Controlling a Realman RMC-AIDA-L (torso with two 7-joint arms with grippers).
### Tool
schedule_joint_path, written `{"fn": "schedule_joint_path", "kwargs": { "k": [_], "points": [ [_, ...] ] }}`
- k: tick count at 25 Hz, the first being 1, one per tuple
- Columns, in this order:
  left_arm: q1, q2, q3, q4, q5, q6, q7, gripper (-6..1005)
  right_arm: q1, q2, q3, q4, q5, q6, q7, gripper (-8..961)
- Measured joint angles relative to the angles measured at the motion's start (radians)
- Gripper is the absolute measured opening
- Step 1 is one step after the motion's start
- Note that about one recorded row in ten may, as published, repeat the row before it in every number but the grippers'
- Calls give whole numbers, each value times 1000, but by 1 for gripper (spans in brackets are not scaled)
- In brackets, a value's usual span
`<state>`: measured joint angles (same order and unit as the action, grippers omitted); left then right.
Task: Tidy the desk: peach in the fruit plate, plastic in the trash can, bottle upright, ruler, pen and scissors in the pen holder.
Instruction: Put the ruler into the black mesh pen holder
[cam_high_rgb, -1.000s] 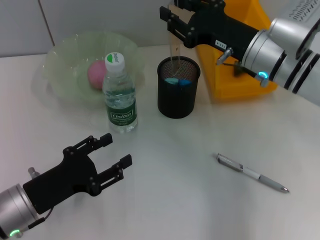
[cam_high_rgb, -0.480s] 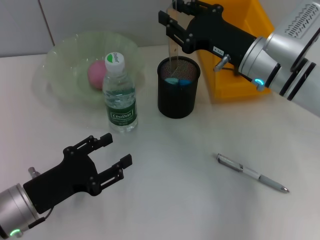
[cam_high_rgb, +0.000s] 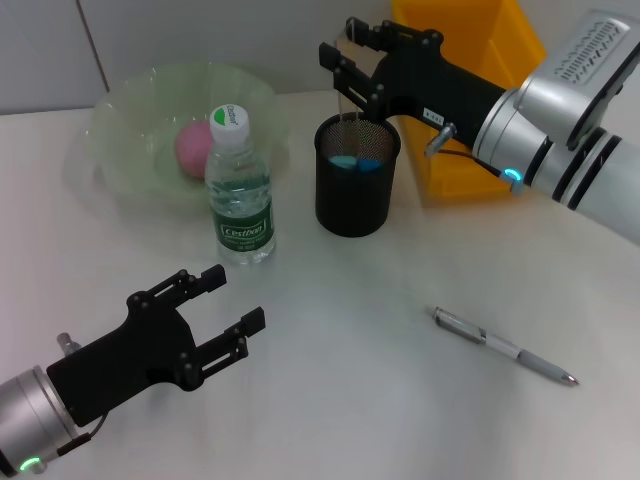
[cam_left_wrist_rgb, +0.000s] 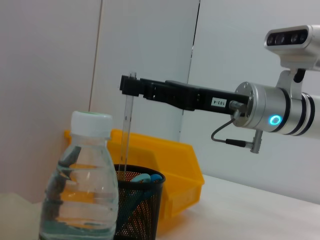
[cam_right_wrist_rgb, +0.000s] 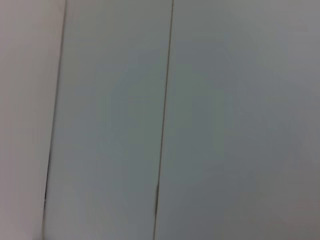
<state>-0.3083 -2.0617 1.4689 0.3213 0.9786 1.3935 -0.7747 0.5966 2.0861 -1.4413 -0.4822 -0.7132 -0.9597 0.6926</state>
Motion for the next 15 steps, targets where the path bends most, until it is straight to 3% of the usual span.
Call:
{"fn": "schedule_joint_path", "kwargs": {
  "k": [15],
  "points": [
    [5,0,8,1,0,10,0,717,7,2,-8,61,12,-3,-28,451]
  ]
}}
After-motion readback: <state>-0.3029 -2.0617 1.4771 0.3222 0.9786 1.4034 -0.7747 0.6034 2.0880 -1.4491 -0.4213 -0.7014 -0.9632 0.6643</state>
